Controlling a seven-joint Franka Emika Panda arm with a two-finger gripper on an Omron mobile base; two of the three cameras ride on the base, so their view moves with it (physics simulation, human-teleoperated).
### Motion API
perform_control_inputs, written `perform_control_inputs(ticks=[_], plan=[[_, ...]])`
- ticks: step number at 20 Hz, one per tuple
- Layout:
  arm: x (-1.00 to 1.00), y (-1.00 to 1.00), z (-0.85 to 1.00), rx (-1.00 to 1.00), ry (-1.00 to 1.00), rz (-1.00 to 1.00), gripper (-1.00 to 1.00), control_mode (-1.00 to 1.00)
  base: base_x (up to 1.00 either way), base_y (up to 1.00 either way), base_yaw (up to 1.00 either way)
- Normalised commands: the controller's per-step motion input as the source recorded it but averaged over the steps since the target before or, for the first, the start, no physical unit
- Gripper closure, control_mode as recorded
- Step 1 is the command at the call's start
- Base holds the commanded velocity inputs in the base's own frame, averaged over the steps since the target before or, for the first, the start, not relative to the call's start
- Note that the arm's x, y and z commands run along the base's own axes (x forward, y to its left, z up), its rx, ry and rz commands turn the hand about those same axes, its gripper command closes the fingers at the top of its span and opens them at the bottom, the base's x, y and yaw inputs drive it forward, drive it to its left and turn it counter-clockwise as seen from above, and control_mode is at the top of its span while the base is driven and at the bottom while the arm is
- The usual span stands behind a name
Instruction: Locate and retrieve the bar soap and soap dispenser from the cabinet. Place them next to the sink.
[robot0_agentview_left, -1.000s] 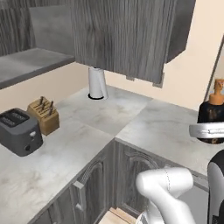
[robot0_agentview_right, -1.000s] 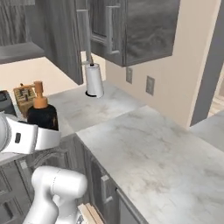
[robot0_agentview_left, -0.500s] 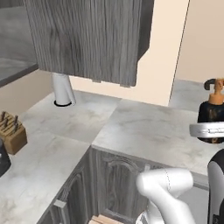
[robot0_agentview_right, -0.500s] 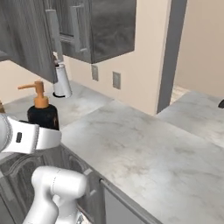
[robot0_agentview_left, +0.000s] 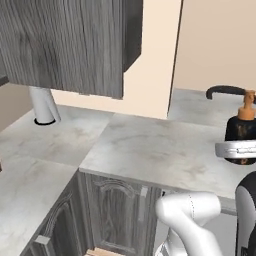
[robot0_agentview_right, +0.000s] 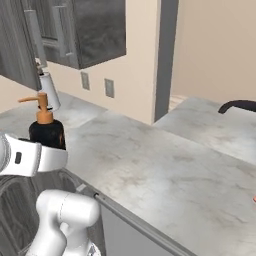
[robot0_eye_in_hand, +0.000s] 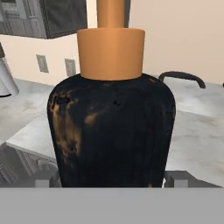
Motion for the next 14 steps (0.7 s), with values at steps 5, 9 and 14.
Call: perform_control_inputs(ticks=[5, 9, 14], plan=[[0.00, 0.00, 0.00, 0.00, 0.00, 0.00, 1.00, 1.00, -0.01, -0.32, -0.05], [0.00, 0.00, 0.00, 0.00, 0.00, 0.00, 1.00, 1.00, 0.01, -0.40, 0.00], [0.00, 0.00, 0.00, 0.00, 0.00, 0.00, 1.00, 1.00, -0.01, -0.67, -0.11]])
